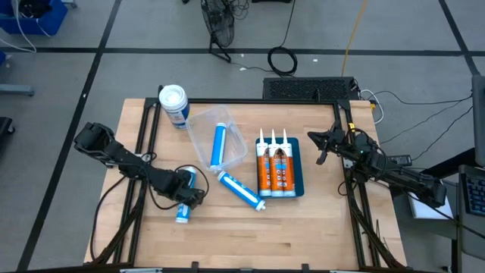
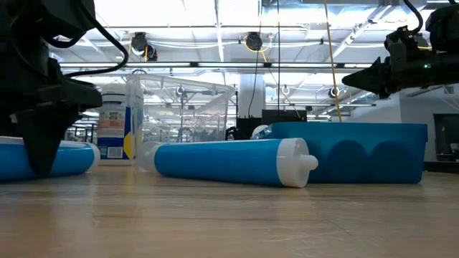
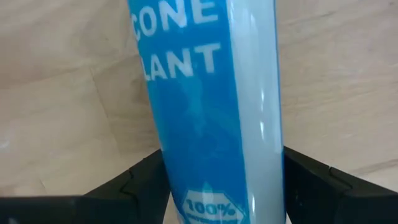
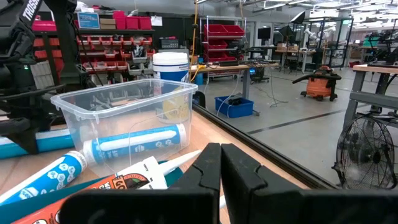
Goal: Pick & place silicon tubes, Sealant and Lysol wipes
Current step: Put the left blue sealant into the transparent bin
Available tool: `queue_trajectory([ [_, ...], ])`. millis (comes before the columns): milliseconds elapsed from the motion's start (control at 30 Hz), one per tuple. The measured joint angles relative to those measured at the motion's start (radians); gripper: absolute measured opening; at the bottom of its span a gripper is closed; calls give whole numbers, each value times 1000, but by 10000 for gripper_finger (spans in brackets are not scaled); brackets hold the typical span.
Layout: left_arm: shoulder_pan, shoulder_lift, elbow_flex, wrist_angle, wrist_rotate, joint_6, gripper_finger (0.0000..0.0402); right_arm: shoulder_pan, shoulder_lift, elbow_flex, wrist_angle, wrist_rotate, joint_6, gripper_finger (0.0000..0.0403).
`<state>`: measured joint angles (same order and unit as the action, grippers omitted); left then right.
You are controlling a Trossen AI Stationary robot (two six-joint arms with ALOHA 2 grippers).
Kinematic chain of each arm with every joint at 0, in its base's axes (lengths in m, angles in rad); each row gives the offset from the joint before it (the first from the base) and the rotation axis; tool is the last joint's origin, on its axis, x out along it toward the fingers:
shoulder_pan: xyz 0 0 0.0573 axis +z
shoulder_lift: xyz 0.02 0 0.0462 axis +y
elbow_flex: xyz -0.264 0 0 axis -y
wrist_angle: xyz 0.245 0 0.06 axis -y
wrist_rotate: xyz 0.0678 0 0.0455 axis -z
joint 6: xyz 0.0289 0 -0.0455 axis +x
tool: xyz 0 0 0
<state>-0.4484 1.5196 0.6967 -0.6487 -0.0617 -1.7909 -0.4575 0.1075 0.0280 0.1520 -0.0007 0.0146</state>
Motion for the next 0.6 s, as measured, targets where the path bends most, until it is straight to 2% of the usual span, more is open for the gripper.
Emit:
queue_trajectory([
  [600, 1, 1, -1, -67, -21, -39, 259, 0, 0, 0, 0, 0, 0, 0],
])
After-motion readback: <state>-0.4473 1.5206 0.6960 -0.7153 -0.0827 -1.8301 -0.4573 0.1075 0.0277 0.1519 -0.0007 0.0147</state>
